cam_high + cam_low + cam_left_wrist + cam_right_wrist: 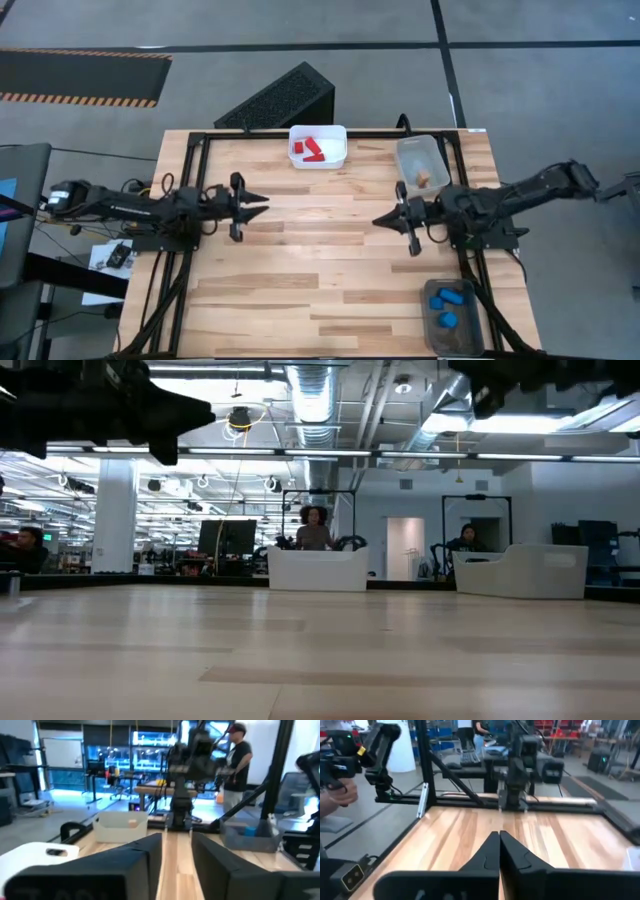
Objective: Sort & place blocks by color
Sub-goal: Return to Home Position
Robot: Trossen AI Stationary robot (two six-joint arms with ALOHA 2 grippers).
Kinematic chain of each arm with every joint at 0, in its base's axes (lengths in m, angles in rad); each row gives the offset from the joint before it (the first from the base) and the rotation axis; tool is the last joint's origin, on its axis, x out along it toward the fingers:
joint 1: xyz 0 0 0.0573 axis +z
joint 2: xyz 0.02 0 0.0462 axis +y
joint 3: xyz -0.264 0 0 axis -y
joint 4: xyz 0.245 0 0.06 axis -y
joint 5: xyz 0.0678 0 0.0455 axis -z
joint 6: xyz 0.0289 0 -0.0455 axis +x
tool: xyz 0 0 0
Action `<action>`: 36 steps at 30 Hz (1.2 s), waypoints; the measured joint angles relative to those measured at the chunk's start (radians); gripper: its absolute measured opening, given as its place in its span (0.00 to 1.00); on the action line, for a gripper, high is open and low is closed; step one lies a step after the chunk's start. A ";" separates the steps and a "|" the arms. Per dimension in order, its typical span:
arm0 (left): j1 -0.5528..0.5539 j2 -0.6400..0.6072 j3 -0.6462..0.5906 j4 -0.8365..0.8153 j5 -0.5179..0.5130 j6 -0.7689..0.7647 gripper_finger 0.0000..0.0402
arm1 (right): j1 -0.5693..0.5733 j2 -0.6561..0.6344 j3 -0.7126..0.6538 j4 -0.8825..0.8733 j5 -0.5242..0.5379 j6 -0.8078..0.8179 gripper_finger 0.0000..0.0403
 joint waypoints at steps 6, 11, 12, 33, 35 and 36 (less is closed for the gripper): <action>0.051 -0.112 -0.050 -0.018 0.067 0.006 0.13 | -0.073 -0.018 -0.153 0.191 -0.087 0.055 0.02; 0.086 -0.242 -0.088 -0.115 0.082 0.002 0.07 | -0.087 -0.056 -0.253 0.275 -0.113 0.072 0.02; 0.093 -0.262 -0.093 -0.131 0.093 -0.001 0.06 | -0.095 -0.076 -0.263 0.272 -0.113 0.079 0.02; 0.123 -0.572 -0.098 -0.513 0.183 0.088 0.00 | -0.137 -0.321 -0.472 0.352 -0.149 0.034 0.01; 0.123 -0.593 -0.098 -0.548 0.166 0.097 0.00 | -0.162 -0.343 -0.472 0.335 -0.149 0.017 0.01; 0.123 -0.605 -0.098 -0.570 0.150 0.100 0.00 | -0.178 -0.354 -0.472 0.311 -0.150 0.015 0.01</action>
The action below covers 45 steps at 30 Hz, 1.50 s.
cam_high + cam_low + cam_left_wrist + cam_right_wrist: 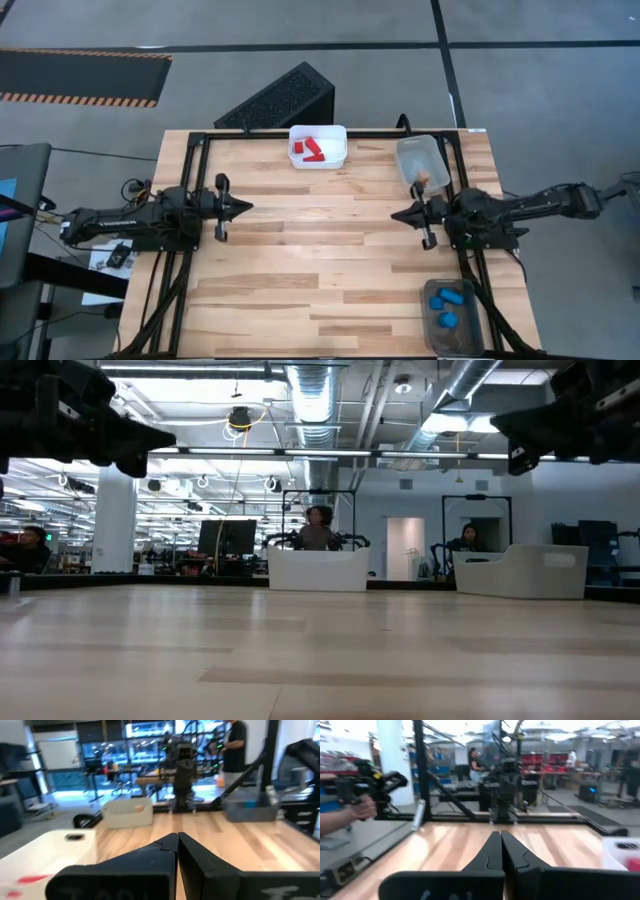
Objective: Sort & place blocks by color
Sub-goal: Return to Home Position
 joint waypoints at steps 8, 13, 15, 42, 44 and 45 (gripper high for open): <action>0.000 -0.145 -0.001 -0.144 -0.050 0.001 0.00 | -0.162 -0.145 0.037 -0.258 -0.148 0.019 0.01; 0.000 -0.132 -0.001 -0.163 -0.056 0.007 0.00 | -0.196 -0.264 0.002 -0.338 -0.180 0.053 0.01; 0.000 -0.128 -0.001 -0.165 -0.054 0.005 0.00 | -0.190 -0.311 0.000 -0.411 -0.175 0.064 0.01; -0.001 -0.144 0.014 -0.201 -0.050 0.034 0.00 | -0.187 -0.482 0.081 -0.647 -0.199 0.010 0.03; -0.002 -0.143 0.003 -0.178 -0.046 0.028 0.00 | -0.187 -0.482 0.060 -0.610 -0.219 0.031 0.03; -0.002 -0.142 -0.001 -0.165 -0.043 0.016 0.00 | -0.185 -0.482 0.048 -0.586 -0.224 0.037 0.03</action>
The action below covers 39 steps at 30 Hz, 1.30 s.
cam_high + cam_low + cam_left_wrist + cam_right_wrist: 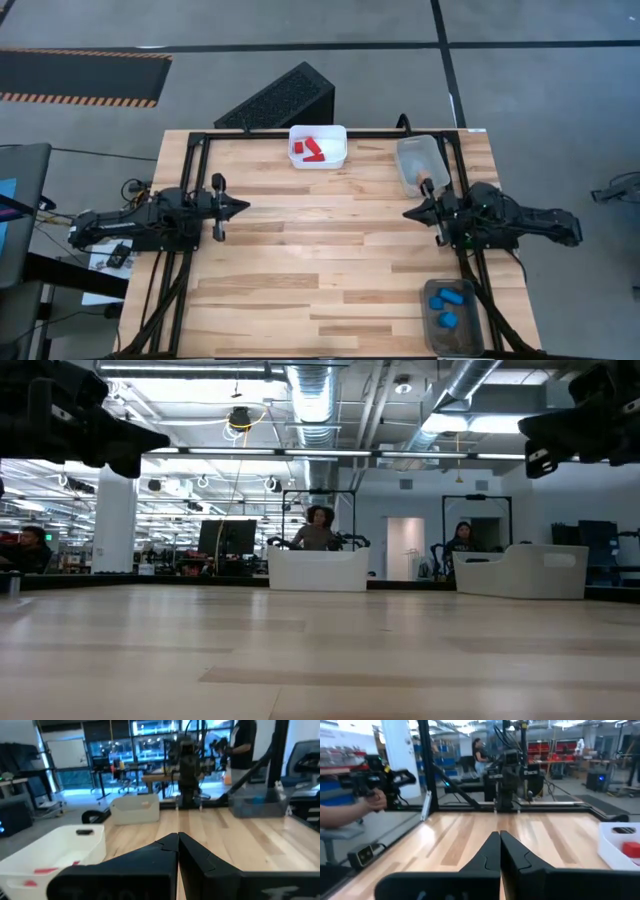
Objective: Sort & place blocks by color
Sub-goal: Return to Home Position
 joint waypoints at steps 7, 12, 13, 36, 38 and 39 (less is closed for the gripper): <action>-0.001 -0.003 0.001 0.007 0.032 -0.040 0.00 | 0.017 0.000 -0.049 0.107 -0.017 0.025 0.03; -0.001 -0.003 0.000 0.004 -0.015 -0.084 0.00 | 0.037 0.001 -0.049 0.111 -0.018 0.025 0.03; -0.001 -0.003 0.000 0.005 -0.013 -0.097 0.00 | 0.042 0.001 -0.049 0.112 -0.018 0.028 0.04; -0.001 -0.002 -0.001 0.002 -0.046 -0.186 0.00 | 0.059 0.000 -0.051 0.077 -0.019 0.184 0.10; -0.001 -0.002 -0.001 0.002 -0.046 -0.185 0.00 | 0.059 0.000 -0.051 0.067 -0.019 0.184 0.10; -0.001 -0.002 -0.001 0.002 -0.046 -0.185 0.00 | 0.059 0.001 -0.051 0.064 -0.018 0.184 0.10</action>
